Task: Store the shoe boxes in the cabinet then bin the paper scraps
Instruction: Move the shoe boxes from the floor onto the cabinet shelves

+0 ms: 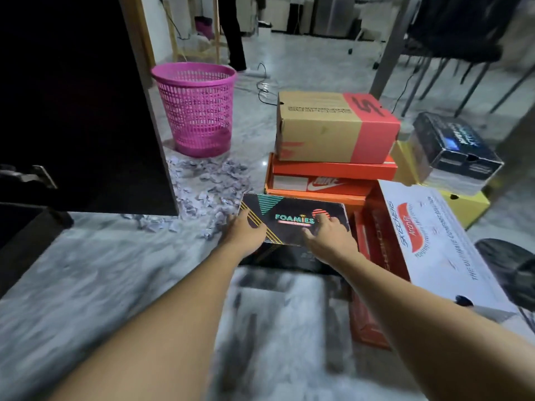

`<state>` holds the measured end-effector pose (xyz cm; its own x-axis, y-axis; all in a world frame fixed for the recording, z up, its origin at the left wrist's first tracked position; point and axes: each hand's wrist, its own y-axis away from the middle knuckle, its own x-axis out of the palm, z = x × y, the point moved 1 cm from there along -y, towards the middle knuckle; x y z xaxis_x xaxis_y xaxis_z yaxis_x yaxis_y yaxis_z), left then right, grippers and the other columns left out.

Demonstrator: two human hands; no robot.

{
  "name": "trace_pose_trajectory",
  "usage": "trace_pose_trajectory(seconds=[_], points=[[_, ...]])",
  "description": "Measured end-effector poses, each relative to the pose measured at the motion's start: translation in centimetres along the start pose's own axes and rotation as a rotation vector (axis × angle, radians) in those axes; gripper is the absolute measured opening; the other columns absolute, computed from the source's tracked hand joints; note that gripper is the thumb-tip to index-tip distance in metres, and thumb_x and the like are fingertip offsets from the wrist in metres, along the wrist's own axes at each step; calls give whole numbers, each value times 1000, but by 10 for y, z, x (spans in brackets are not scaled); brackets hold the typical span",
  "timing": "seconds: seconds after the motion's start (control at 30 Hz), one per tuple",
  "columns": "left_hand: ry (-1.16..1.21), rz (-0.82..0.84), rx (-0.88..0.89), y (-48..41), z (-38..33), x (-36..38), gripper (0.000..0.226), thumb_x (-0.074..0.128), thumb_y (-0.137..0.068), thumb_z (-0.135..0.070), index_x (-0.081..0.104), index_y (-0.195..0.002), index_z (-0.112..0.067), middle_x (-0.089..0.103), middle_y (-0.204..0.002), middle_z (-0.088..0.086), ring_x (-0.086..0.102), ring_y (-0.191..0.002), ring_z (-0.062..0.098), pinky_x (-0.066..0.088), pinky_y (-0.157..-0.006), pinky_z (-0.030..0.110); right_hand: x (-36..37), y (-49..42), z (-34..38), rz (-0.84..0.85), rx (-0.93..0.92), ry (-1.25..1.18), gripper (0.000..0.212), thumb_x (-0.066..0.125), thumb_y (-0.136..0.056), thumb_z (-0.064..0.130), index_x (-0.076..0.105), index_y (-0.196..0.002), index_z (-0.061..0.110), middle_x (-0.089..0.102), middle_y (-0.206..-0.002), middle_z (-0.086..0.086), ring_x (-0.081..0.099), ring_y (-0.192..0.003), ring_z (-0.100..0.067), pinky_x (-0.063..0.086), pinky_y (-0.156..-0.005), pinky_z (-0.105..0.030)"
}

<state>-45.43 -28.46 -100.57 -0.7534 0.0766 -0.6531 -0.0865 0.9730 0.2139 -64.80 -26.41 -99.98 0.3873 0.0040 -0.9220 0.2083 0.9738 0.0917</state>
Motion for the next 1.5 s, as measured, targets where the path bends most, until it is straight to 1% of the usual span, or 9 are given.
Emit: trace_pose_trajectory(seconds=[0.13,0.23,0.47,0.7,0.9,1.03,1.23,1.37,1.5], points=[[-49,10,-87,-14,26,16,70,56,-84,-49,30,-147,-31,24,-155,12,24,-143,35,29,-114,48,12,-14,-21,51,100,4,59,49,-93,51,40,-140,16,45,-137,-19,45,-128,-37,39,-104,-44],[5,14,-90,-30,42,23,79,56,-72,-55,33,-143,-30,36,-152,5,36,-138,31,34,-111,47,17,-25,-31,68,183,-3,65,50,-93,53,33,-144,17,40,-141,-21,39,-133,-37,36,-107,-46],[120,37,-64,-40,54,31,65,65,-81,-42,39,-140,-35,60,-127,-6,57,-112,20,45,-93,33,36,-38,-39,42,291,96,76,49,-89,63,25,-146,19,37,-142,-26,39,-131,-41,34,-106,-45],[65,-216,-121,-19,78,19,65,60,-77,-53,46,-135,-27,60,-131,0,57,-117,27,47,-95,37,53,-9,-47,-155,190,-39,75,58,-81,65,42,-137,19,46,-128,-21,45,-120,-39,38,-102,-44],[52,-421,-144,23,122,12,45,58,-85,-52,57,-120,-24,63,-121,3,59,-111,29,49,-90,38,84,45,-74,-263,7,-568,77,75,-82,42,37,-145,19,43,-126,-4,44,-124,-17,32,-106,-23],[200,-324,-117,30,127,17,33,62,-86,-47,63,-110,-24,68,-109,-2,62,-104,24,48,-89,32,85,50,-75,-167,26,-629,92,77,-76,54,31,-148,20,48,-143,-2,47,-131,-16,36,-112,-34],[231,-258,-142,26,129,4,30,66,-84,-45,65,-107,-26,70,-100,-6,63,-96,18,45,-79,27,81,51,-65,-74,-46,-631,105,85,-65,56,29,-148,24,52,-142,8,51,-127,-7,40,-108,-29],[254,-264,-151,36,133,-8,27,64,-84,-46,63,-105,-29,73,-87,-13,69,-83,11,46,-69,26,77,53,-54,-62,-127,-643,91,88,-65,48,37,-139,33,59,-127,19,56,-115,3,41,-91,-7],[251,-360,-159,51,133,-29,26,60,-83,-51,58,-101,-32,72,-66,-14,66,-76,4,48,-68,25,71,54,-31,-88,-176,-676,77,87,-68,43,36,-126,43,51,-111,38,51,-95,27,37,-77,1]])
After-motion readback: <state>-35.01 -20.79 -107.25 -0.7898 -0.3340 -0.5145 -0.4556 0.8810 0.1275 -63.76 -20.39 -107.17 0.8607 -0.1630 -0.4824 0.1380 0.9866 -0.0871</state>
